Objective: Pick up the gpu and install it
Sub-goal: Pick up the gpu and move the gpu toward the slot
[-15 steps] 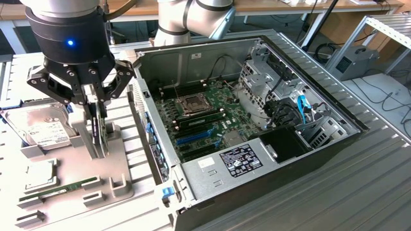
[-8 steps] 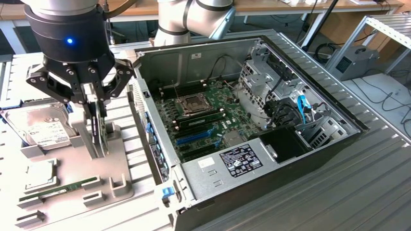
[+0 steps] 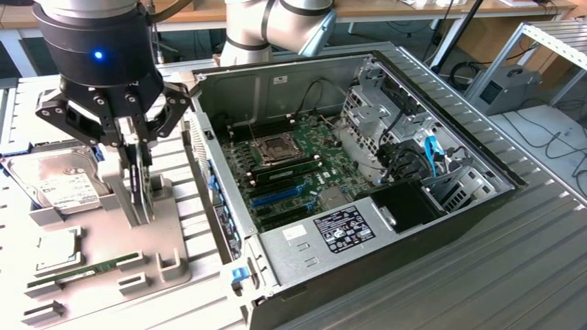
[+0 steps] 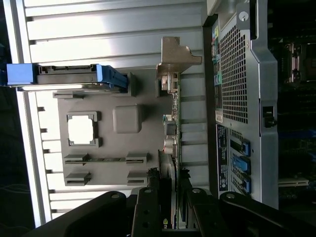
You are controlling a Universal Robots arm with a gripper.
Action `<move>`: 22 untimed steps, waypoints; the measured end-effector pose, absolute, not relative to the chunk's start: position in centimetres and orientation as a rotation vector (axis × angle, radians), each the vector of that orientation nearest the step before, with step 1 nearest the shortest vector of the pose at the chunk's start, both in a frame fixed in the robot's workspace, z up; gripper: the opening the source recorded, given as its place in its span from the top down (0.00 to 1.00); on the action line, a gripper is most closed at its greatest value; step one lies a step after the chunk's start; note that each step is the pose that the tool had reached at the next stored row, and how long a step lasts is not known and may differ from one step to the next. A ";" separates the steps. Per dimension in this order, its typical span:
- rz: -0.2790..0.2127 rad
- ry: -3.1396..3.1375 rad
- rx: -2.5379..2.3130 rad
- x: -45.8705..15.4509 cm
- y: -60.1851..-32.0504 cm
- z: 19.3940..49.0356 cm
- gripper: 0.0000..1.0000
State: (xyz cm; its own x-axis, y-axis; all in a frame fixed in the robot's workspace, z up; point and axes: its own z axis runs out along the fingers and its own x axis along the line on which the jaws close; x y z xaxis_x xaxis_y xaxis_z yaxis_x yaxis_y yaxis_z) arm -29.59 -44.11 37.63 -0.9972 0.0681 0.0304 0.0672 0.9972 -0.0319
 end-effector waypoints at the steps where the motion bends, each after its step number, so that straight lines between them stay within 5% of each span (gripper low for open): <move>1: 0.048 -3.108 -0.105 -29.6 -44.1 37.7 0.74; 22: 0.052 -3.108 -0.105 -29.6 -44.1 38.3 0.74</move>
